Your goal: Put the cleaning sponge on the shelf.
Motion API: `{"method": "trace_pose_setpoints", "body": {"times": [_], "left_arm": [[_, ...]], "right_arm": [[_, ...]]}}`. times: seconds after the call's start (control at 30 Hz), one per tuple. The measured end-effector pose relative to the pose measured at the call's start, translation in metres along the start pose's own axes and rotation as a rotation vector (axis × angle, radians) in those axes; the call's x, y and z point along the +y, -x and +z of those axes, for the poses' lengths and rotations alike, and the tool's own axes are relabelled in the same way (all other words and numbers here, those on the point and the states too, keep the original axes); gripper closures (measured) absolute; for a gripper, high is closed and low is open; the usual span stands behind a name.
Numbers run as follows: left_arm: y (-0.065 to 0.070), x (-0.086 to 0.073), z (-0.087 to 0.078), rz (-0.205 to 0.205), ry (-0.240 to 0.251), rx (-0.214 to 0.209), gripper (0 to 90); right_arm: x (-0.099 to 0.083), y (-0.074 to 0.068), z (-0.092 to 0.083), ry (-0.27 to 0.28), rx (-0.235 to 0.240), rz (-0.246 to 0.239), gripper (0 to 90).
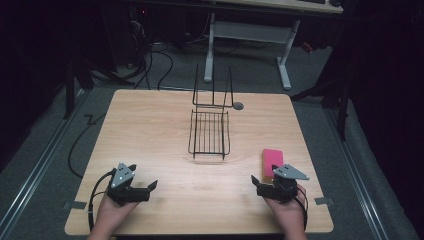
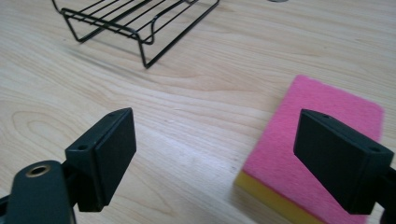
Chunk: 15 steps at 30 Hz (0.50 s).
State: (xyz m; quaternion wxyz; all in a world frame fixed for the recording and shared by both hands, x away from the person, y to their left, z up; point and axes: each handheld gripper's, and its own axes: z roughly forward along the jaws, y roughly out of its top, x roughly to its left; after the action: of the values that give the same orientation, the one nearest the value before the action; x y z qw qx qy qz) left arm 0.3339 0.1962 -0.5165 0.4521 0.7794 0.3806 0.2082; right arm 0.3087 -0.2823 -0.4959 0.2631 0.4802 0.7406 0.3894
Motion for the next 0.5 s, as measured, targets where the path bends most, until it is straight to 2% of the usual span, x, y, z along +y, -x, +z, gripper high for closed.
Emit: {"method": "trace_pose_setpoints", "body": {"times": [0.17, 0.5], "left_arm": [[-0.0005, -0.0003, -0.0013, -0.002, 0.005, 0.001, 4.5], [-0.0012, -0.0002, -0.0021, -0.002, 0.005, 0.002, 4.5]], "right_arm": [[-0.0009, 0.0016, 0.0035, -0.004, 0.008, 0.018, 13.9], [-0.0029, 0.0088, -0.0008, 0.009, -0.024, 0.042, 14.6]]}}
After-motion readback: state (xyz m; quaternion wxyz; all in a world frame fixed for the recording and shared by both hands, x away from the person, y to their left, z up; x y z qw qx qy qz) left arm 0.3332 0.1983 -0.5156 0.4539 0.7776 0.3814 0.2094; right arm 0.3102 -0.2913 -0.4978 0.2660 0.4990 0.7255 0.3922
